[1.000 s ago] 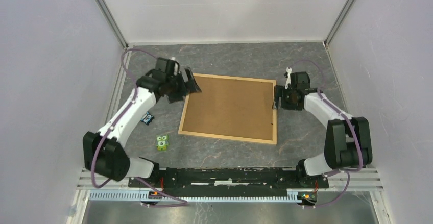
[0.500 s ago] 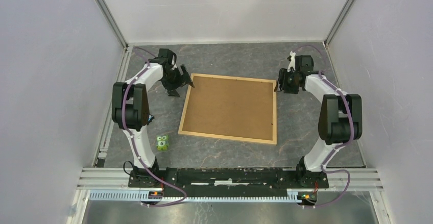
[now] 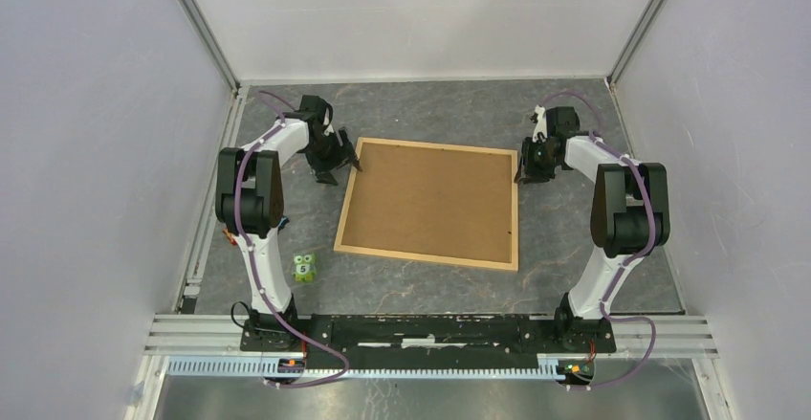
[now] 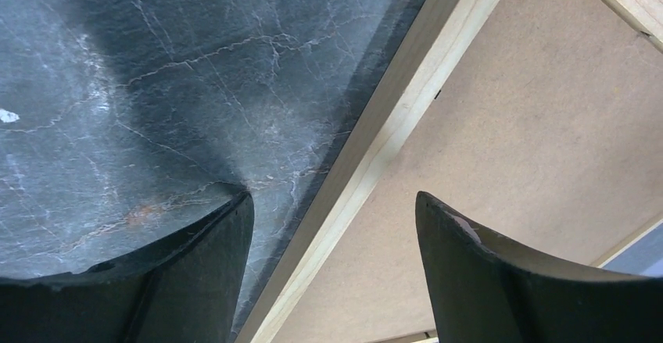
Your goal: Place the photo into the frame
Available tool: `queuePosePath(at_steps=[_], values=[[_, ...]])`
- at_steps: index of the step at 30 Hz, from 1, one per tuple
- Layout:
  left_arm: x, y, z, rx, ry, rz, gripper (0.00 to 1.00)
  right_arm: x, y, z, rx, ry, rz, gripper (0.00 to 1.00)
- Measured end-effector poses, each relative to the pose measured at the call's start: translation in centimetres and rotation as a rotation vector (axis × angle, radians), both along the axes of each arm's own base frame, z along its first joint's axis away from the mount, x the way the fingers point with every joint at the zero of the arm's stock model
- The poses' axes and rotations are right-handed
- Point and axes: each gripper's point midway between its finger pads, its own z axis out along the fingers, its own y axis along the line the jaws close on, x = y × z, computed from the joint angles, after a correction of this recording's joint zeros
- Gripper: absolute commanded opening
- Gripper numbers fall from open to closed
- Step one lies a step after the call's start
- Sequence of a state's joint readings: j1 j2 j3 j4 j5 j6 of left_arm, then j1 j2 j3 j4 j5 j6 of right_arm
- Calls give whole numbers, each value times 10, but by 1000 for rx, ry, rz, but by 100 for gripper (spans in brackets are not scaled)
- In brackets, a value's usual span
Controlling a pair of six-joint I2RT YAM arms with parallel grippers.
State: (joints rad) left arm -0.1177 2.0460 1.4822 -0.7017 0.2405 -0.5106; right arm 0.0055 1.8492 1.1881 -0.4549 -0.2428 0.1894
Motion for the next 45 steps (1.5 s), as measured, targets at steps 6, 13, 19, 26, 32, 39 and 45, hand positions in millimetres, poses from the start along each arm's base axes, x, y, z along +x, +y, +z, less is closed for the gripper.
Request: queuePosePath(at_steps=[6, 13, 19, 26, 32, 39, 45], values=[[0, -5, 0, -33, 1, -9, 81, -2, 0, -1, 0, 8, 3, 34], [1, -9, 2, -57, -3, -16, 81, -1, 4, -2, 9, 10, 12, 34], [1, -10, 2, -58, -4, -17, 81, 1, 8, -3, 14, 11, 20, 34], [2, -11, 2, -66, -5, -20, 81, 1, 7, -4, -8, 17, 8, 33], [2, -13, 2, -74, -5, -22, 81, 1, 8, -5, -32, 19, -5, 32], [2, -13, 2, -76, -5, -23, 81, 1, 9, -8, -37, 20, -20, 32], [1, -16, 1, -81, -3, -29, 81, 5, 18, -6, -36, -2, 10, 51]])
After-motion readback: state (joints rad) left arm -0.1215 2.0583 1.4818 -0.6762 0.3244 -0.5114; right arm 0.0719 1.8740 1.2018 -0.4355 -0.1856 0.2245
